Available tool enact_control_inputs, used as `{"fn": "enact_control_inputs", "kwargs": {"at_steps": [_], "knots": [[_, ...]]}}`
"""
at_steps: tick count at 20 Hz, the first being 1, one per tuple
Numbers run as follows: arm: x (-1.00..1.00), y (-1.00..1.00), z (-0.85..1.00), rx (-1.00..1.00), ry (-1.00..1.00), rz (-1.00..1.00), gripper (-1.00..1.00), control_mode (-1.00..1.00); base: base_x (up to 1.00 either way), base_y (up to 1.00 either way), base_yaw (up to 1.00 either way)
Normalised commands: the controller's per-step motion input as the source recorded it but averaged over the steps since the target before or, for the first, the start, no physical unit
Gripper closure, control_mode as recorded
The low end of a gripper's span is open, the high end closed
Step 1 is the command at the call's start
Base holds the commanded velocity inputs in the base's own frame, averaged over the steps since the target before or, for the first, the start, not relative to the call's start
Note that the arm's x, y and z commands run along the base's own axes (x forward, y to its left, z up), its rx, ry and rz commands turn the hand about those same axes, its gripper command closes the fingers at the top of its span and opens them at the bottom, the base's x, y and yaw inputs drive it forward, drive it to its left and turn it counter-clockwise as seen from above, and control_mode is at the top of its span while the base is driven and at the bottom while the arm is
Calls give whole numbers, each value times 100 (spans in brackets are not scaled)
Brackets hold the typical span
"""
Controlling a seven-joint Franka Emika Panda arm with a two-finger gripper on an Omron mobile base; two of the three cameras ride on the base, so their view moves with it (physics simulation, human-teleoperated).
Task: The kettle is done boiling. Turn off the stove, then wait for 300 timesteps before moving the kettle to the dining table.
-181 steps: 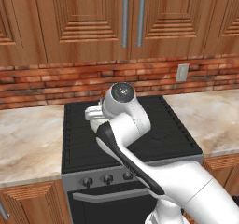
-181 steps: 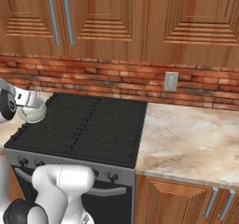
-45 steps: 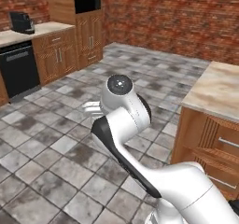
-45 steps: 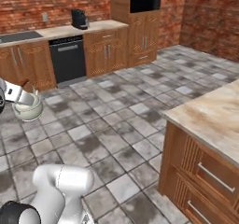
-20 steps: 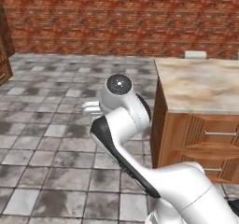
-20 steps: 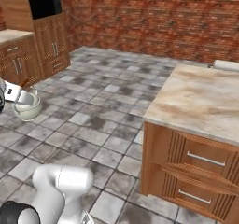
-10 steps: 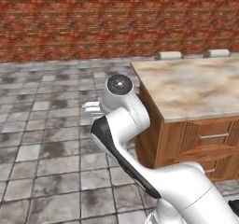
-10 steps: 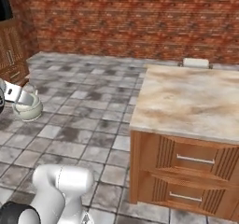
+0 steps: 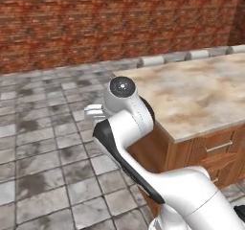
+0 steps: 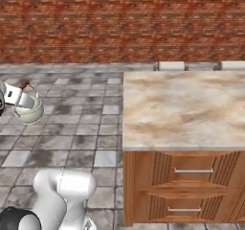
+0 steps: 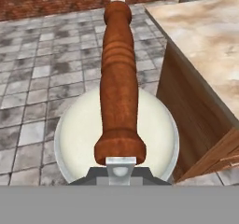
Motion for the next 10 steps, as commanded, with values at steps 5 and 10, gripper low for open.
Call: {"fn": "enact_control_inputs", "kwargs": {"at_steps": [5,10], "knots": [[0,0,0,0,0,0,100,100,51,55,-42],[0,0,0,0,0,0,100,100,7,72,-45]]}}
